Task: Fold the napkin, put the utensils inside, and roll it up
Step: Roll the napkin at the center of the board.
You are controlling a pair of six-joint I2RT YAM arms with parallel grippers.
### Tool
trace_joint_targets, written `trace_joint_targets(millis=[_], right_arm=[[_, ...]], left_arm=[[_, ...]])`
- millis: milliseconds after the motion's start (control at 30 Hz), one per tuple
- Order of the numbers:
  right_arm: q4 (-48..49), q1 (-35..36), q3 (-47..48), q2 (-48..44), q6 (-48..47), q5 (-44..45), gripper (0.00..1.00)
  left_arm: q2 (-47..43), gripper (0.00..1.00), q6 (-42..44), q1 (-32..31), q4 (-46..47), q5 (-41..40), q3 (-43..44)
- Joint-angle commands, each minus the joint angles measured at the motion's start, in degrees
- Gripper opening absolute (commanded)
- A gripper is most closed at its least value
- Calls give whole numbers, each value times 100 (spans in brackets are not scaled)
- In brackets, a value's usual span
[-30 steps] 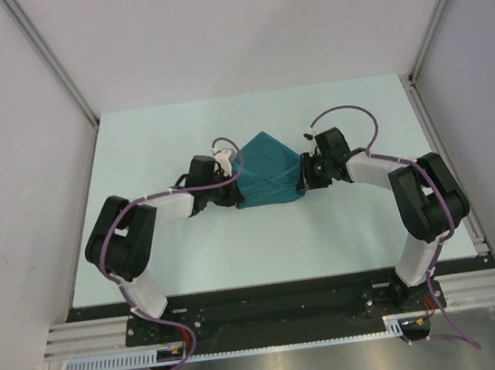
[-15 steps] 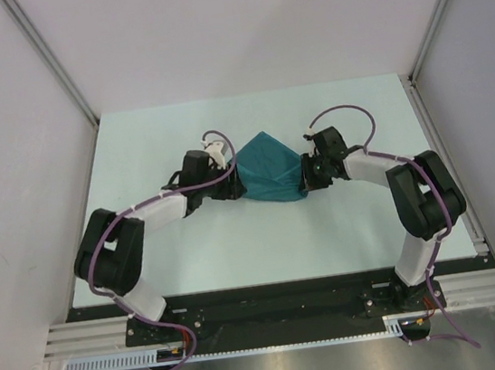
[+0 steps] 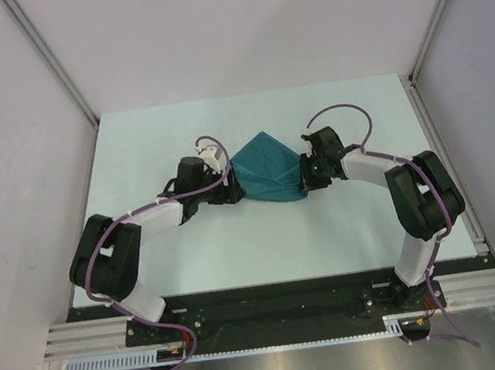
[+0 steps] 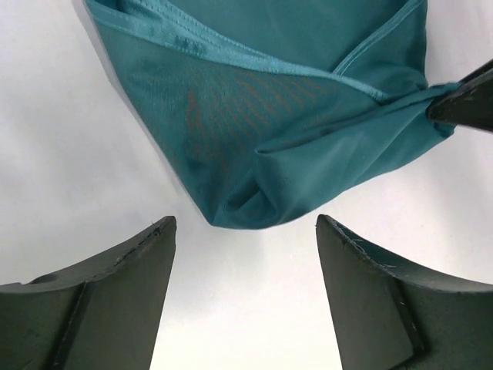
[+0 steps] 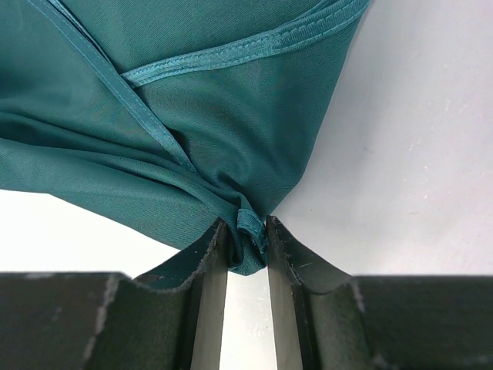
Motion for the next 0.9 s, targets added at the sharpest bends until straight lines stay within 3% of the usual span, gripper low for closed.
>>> trace_joint_targets(millis=[0, 267, 867], right_arm=[[-165, 48, 178, 90, -128, 193, 30], [-253, 118, 231, 90, -198, 281, 29], [-701, 435, 538, 99, -330, 852, 29]], left_arm=[[96, 78, -299, 157, 587, 251, -80], [289, 78, -862, 474, 1500, 945, -361], [913, 67, -1346, 623, 2108, 1174, -317]])
